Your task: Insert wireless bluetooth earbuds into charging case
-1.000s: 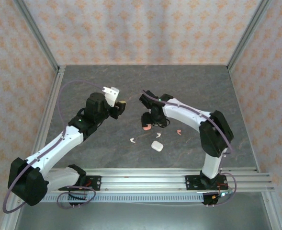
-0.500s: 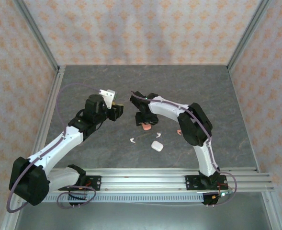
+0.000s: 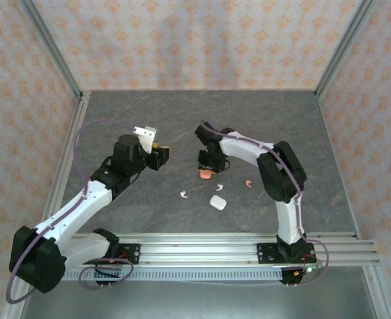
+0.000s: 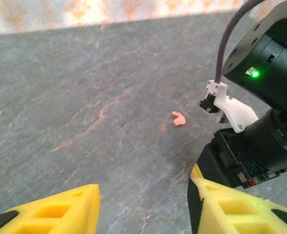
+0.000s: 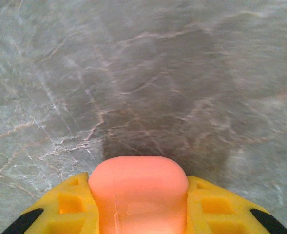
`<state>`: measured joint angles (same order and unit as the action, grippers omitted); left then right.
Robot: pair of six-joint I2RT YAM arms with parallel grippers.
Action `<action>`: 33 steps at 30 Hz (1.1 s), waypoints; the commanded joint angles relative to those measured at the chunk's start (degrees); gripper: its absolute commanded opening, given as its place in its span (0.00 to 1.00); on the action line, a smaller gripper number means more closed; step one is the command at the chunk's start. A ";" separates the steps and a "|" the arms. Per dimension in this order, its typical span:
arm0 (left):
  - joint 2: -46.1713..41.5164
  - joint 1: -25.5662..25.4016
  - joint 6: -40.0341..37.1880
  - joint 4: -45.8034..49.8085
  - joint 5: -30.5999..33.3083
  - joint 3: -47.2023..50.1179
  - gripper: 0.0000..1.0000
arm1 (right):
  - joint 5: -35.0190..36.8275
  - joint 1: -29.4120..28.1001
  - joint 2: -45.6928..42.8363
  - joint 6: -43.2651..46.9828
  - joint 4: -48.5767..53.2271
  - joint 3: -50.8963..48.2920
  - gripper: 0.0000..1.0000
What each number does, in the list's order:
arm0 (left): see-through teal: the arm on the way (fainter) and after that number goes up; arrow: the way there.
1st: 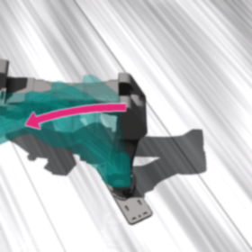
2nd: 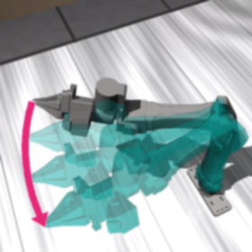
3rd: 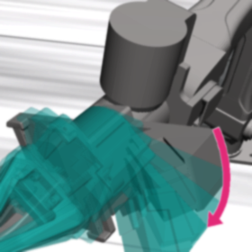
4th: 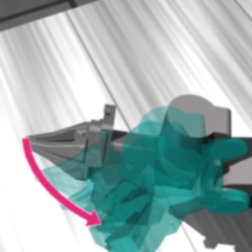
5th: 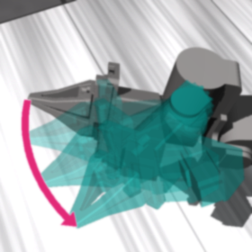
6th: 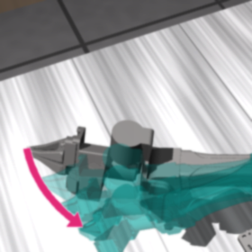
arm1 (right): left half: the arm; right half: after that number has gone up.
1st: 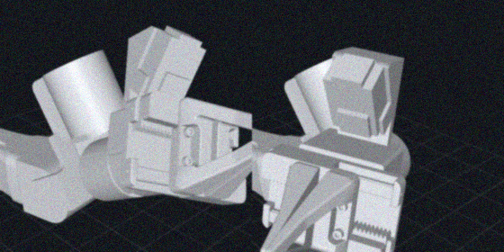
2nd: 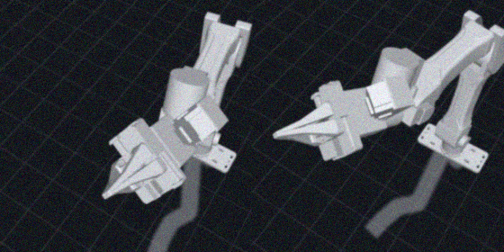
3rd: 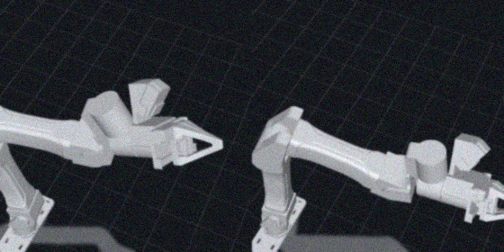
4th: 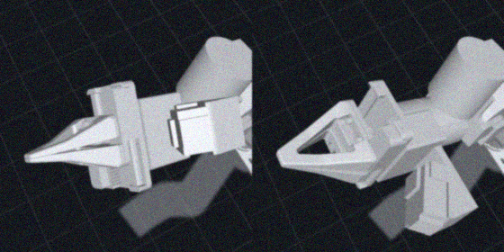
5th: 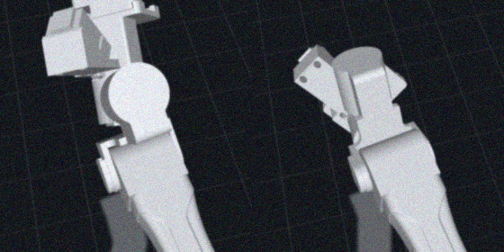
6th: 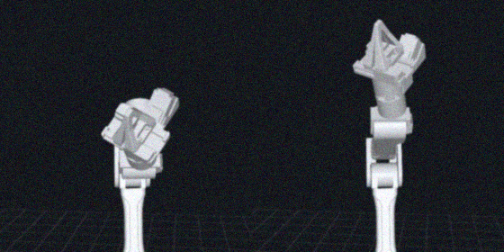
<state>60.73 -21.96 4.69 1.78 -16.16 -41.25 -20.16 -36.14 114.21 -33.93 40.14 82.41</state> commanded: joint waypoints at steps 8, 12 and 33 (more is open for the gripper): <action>-6.84 -8.18 7.02 -16.71 3.20 2.45 0.62 | -2.83 0.55 -25.47 -26.48 -25.89 -8.34 0.20; -5.84 -12.26 11.06 -22.44 6.24 1.92 0.65 | -0.20 -0.13 -30.96 -33.09 -32.91 -12.47 0.18; 6.86 -14.98 16.16 -42.30 0.96 -0.62 0.59 | 0.79 -2.09 -39.73 -38.74 -36.46 -13.74 0.17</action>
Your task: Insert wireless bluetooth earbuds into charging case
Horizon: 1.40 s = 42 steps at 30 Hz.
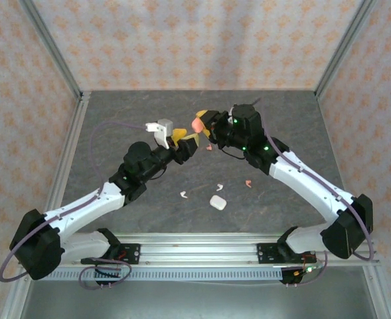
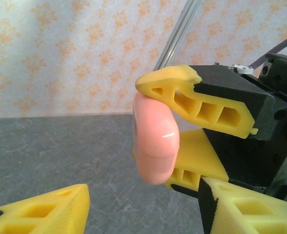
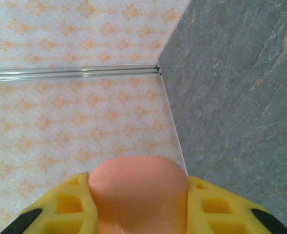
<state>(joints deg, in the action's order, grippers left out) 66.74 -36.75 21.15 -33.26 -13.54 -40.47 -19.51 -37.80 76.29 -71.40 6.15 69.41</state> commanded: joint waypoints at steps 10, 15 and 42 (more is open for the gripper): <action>5.63 -0.18 -1.45 -9.64 -4.27 -4.88 0.45 | -0.18 -0.87 -3.93 -2.08 -2.66 -1.37 0.17; 7.10 -0.18 -1.78 -9.28 -5.93 -6.49 0.29 | -0.51 -1.05 -4.32 -2.95 -3.48 -1.95 0.17; 3.24 11.31 -24.89 47.50 -51.07 -29.92 0.00 | -37.70 9.77 -8.73 55.18 6.18 3.52 0.67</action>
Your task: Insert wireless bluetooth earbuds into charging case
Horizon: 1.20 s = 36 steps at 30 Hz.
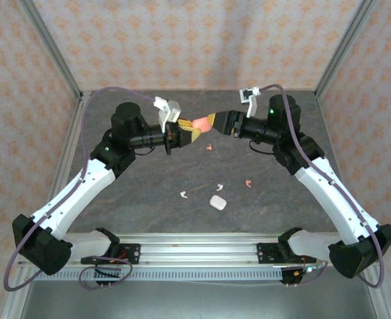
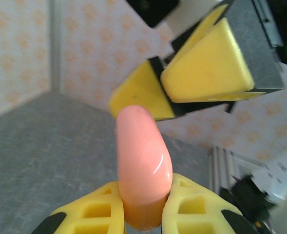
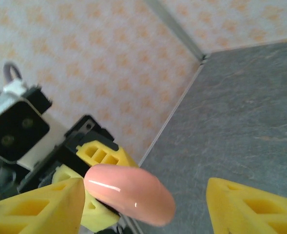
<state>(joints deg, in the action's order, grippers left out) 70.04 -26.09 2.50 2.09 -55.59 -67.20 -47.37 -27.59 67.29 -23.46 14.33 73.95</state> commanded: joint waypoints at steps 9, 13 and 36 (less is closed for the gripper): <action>0.73 0.69 -8.44 16.45 -11.10 -5.09 0.00 | -13.12 -1.68 0.83 9.38 -5.76 -4.74 0.72; 1.39 0.77 -8.61 16.89 -11.46 -5.42 0.00 | -13.34 -1.77 -1.66 10.38 -6.17 -6.34 0.74; 0.37 0.87 -9.37 17.48 -12.11 -4.16 0.00 | -3.04 -0.34 2.27 18.55 5.03 -2.54 0.75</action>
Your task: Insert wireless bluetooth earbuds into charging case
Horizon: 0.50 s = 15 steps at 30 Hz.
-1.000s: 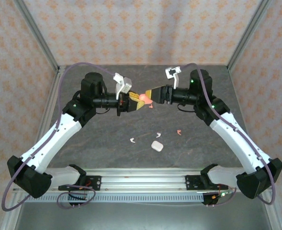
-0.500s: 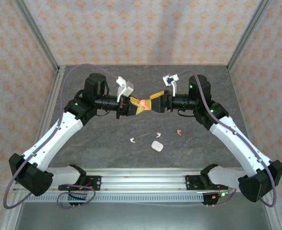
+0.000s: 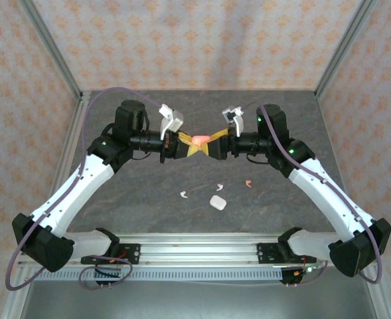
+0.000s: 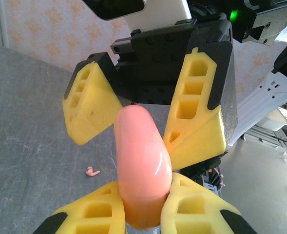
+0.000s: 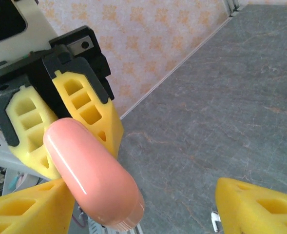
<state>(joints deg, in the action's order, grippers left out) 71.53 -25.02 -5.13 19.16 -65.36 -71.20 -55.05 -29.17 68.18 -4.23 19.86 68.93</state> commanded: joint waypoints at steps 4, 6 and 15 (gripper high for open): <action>-1.80 -0.17 -2.37 0.28 -1.89 1.29 0.00 | 5.21 2.51 3.78 -3.45 -0.55 4.97 0.74; -1.93 -0.20 -2.50 0.27 -1.62 1.67 0.00 | 5.45 2.63 5.13 -4.02 0.29 6.40 0.74; -1.23 -0.20 -4.19 0.57 -0.48 2.70 0.00 | 7.20 3.57 7.14 -5.30 2.45 8.25 0.74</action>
<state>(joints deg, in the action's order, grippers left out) 71.50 -24.88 -7.44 19.79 -63.20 -68.82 -51.33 -26.17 75.22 -8.58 22.37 75.55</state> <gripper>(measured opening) 0.153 0.738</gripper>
